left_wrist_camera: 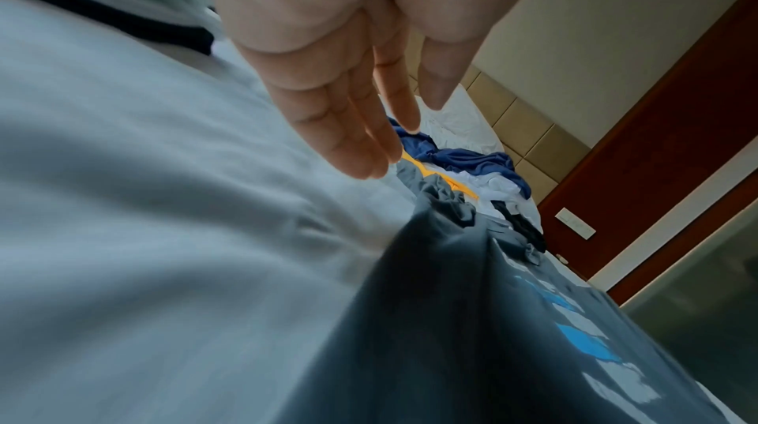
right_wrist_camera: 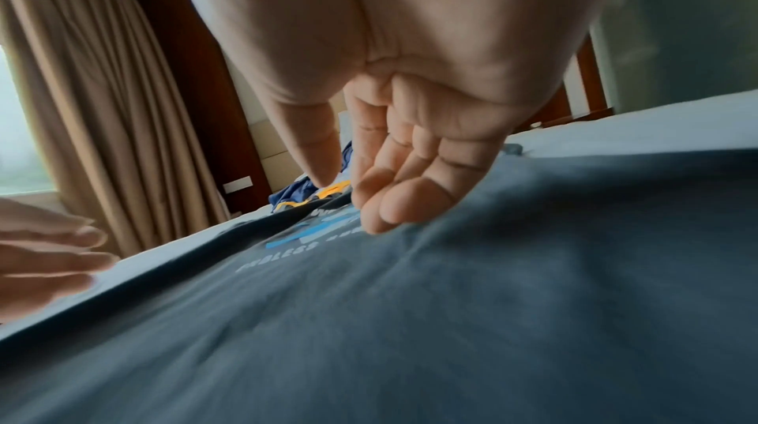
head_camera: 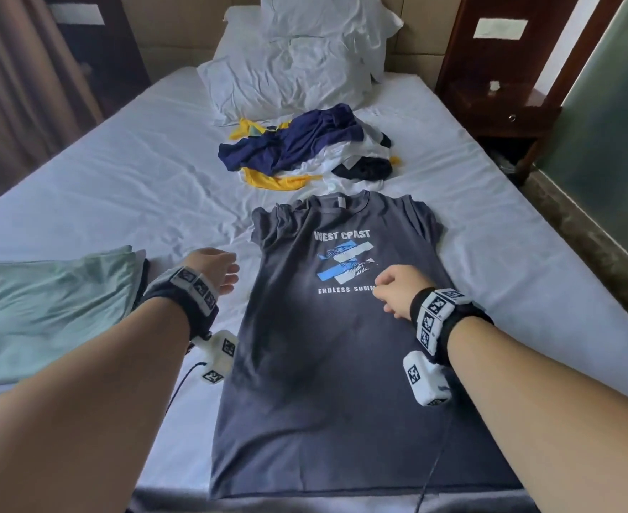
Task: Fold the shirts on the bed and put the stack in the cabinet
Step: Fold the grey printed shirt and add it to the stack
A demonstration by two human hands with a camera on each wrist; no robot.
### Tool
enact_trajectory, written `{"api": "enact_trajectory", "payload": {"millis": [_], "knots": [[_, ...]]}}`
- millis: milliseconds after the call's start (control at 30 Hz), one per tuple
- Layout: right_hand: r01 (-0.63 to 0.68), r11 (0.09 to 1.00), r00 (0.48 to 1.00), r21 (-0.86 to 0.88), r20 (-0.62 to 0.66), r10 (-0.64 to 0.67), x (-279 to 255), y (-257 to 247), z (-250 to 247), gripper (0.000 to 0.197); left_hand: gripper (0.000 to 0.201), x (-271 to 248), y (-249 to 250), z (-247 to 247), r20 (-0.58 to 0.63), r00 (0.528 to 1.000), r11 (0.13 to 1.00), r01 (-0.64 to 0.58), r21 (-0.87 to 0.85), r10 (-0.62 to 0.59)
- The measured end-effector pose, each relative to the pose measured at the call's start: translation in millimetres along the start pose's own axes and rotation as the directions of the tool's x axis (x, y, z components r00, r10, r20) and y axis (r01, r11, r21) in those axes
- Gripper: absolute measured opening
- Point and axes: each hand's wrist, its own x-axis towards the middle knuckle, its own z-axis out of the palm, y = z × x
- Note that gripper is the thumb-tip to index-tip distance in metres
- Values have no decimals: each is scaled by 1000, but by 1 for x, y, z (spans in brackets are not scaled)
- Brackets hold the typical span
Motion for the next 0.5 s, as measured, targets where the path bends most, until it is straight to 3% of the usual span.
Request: {"api": "enact_trajectory", "payload": {"millis": [167, 267, 333, 433, 500], "knots": [[86, 996, 996, -29, 43, -84, 74, -52, 30, 10, 9, 66, 22, 20, -13, 1000, 1000, -16, 10, 16], [135, 989, 991, -66, 5, -135, 104, -91, 43, 22, 19, 115, 31, 32, -1, 1000, 996, -8, 90, 9], [201, 973, 980, -110, 21, -200, 123, -111, 54, 30, 29, 142, 35, 41, 67, 998, 990, -12, 142, 3], [275, 940, 961, -203, 93, -261, 138, -126, 71, 49, 19, 144, 48, 56, 133, 991, 978, -31, 209, 3], [296, 922, 954, -250, 121, -274, 146, -132, 82, 56, 11, 149, 49, 58, 103, 995, 987, -25, 162, 8]]}}
